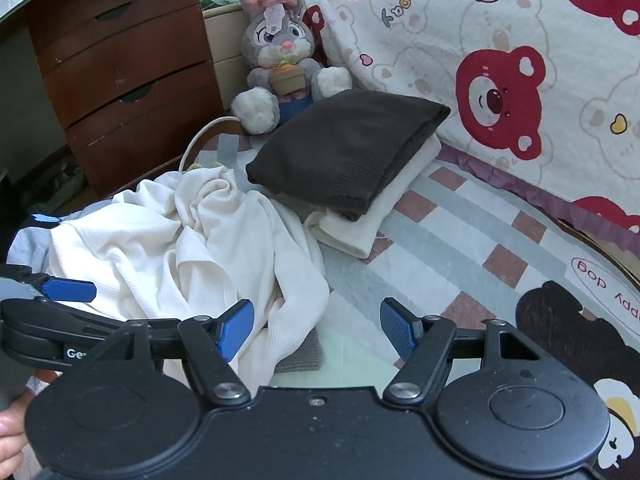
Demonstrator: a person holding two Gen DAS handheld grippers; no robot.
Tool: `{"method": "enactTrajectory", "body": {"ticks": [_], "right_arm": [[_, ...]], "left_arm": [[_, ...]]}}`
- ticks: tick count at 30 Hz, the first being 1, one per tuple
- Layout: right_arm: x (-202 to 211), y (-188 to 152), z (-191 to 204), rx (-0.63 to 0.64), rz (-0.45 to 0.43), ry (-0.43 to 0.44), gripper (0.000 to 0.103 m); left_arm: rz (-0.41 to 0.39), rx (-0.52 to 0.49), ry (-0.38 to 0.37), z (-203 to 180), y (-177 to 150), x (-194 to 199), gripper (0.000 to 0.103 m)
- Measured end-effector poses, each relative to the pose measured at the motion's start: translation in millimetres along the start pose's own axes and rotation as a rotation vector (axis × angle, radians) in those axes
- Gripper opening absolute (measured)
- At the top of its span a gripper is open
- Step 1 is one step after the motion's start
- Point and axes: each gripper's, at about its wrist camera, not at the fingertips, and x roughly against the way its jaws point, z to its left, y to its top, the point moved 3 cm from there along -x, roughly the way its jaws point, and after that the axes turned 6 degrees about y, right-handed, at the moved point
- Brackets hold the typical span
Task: Fold clothes
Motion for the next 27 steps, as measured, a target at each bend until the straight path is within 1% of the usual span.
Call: {"method": "enactTrajectory", "body": {"ticks": [10, 17, 27], "right_arm": [[0.1, -2.2, -1.7, -0.006, 0.003, -0.002, 0.075], [-1.7, -5.0, -1.3, -0.007, 0.009, -0.002, 0.075], [-1.9, -5.2, 2.1, -0.003, 0.014, -0.002, 0.075]], "left_arm": [[0.001, 0.006, 0.002, 0.2, -0.8, 1.3, 0.103], [-0.005, 0.003, 0.021, 2.2, -1.1, 2.5, 0.103], [0.009, 0.008, 0.027, 4.1, -2.5, -0.3, 0.103]]}}
